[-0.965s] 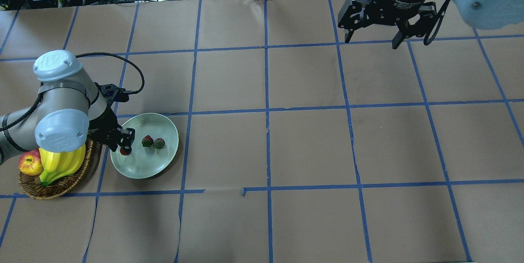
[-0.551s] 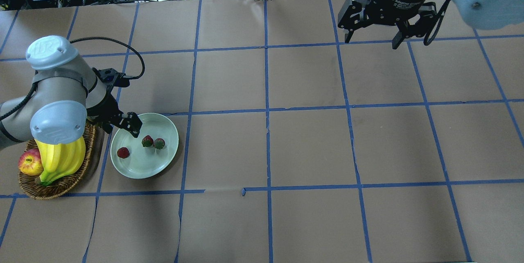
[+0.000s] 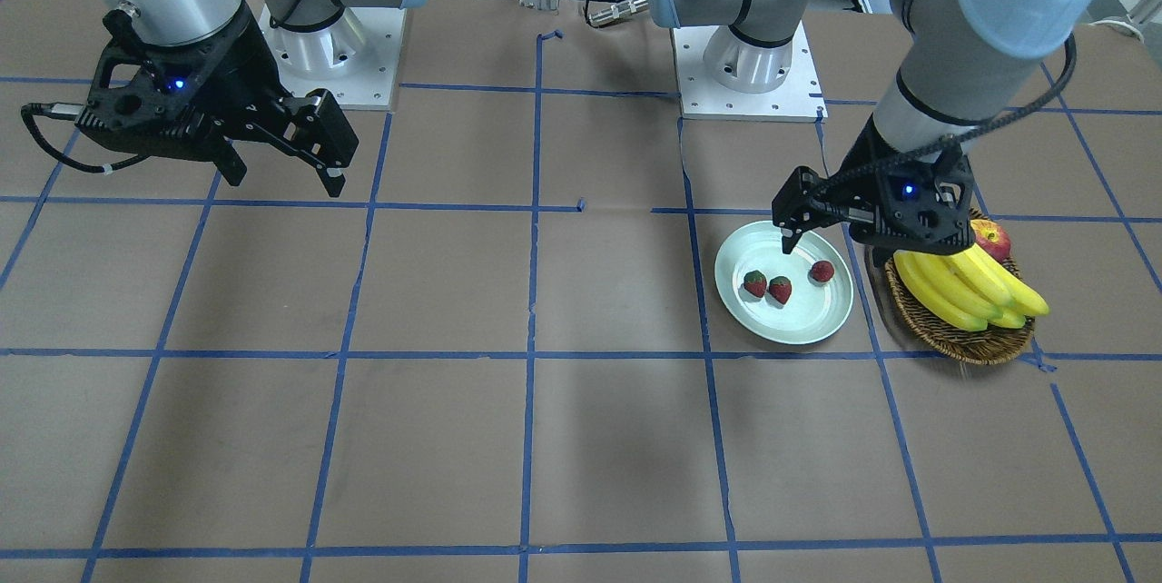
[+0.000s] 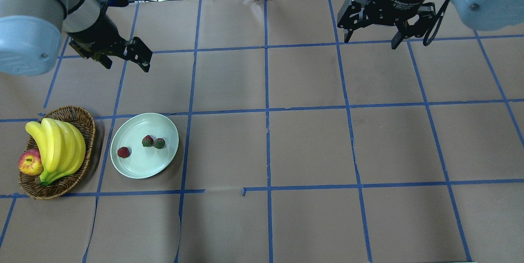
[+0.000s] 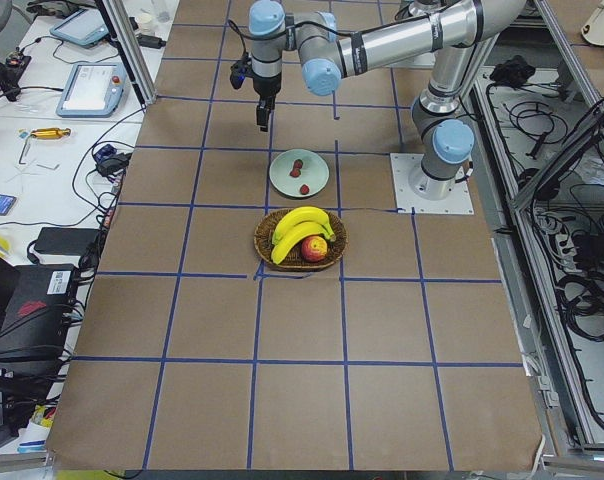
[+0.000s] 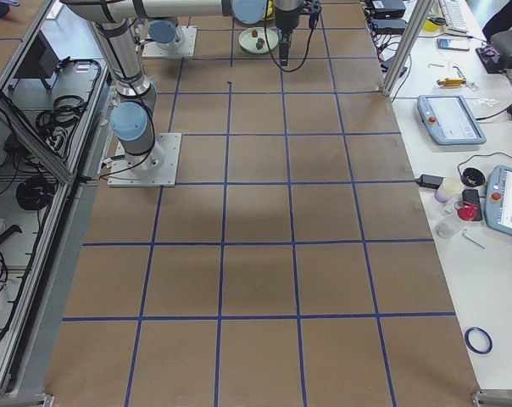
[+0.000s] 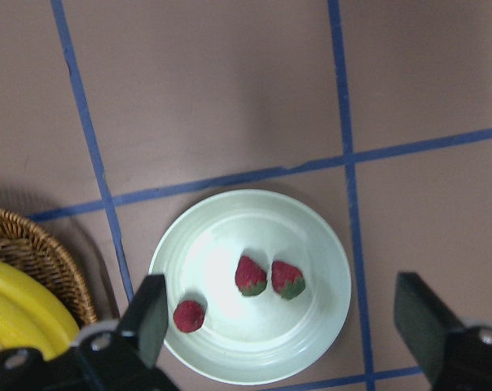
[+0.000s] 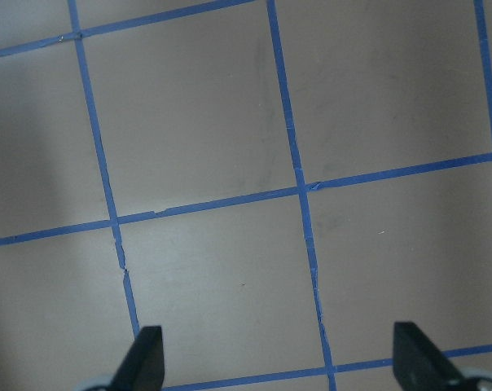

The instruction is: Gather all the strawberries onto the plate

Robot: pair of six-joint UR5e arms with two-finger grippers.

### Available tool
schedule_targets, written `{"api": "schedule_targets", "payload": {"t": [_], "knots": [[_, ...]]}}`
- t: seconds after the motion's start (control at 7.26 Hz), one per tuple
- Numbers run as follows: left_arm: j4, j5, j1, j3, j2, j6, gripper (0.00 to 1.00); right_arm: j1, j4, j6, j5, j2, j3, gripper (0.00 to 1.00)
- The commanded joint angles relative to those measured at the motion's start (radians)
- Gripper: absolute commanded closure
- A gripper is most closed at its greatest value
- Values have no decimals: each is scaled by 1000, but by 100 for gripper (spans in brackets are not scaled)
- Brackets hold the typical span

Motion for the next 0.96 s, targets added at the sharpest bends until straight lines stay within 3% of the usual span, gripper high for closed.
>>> {"api": "schedule_targets", "payload": {"t": [0.0,0.55,0.83], "knots": [[-63,0,-49,122,23,-56,0,0,-4,0,1,4,1,0],[-67,17,-66,59,100,-148,0,0,-4,-3,-10,-1,0,0],[-59,13,-66,58,94,-218,0,0,-97,-7,-50,4,-3,0]]}}
